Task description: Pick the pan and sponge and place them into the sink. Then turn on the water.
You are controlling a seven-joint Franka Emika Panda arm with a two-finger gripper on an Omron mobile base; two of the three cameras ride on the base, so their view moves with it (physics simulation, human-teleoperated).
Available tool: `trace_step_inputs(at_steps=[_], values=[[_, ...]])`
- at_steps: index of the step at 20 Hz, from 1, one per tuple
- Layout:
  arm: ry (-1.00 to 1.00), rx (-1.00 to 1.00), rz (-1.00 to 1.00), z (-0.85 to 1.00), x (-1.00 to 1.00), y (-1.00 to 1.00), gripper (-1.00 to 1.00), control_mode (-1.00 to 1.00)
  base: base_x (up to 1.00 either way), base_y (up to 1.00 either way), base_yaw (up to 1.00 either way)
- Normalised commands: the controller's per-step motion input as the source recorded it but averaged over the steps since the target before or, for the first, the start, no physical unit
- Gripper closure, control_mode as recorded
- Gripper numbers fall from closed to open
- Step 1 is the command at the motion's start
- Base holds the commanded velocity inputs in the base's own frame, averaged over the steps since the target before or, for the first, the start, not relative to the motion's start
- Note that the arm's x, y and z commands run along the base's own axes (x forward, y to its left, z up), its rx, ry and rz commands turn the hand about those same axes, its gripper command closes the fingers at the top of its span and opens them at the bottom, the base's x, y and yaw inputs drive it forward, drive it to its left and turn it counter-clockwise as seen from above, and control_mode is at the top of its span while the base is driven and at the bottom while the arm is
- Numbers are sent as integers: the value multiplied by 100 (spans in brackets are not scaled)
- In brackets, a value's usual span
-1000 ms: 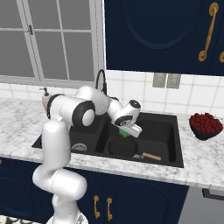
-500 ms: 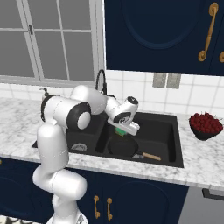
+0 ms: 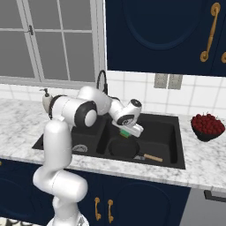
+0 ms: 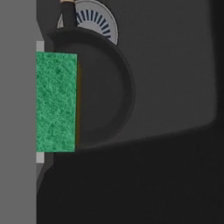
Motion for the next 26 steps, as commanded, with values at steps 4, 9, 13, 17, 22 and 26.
trace_step_inputs(at_steps=[4, 9, 13, 17, 22, 26], values=[[-6, 0, 29, -47, -49, -55, 100, -100, 0, 0, 0], [0, 0, 23, -65, -36, -29, 100, -100, 0, 0, 0], [0, 0, 11, -51, -40, -22, 100, -100, 0, 0, 0], [0, 0, 9, -55, -27, -20, 100, -100, 0, 0, 0], [-5, 0, 9, -40, -3, -10, 100, -100, 0, 0, 0], [-11, 0, 10, -24, 4, -18, 100, -100, 0, 0, 0]])
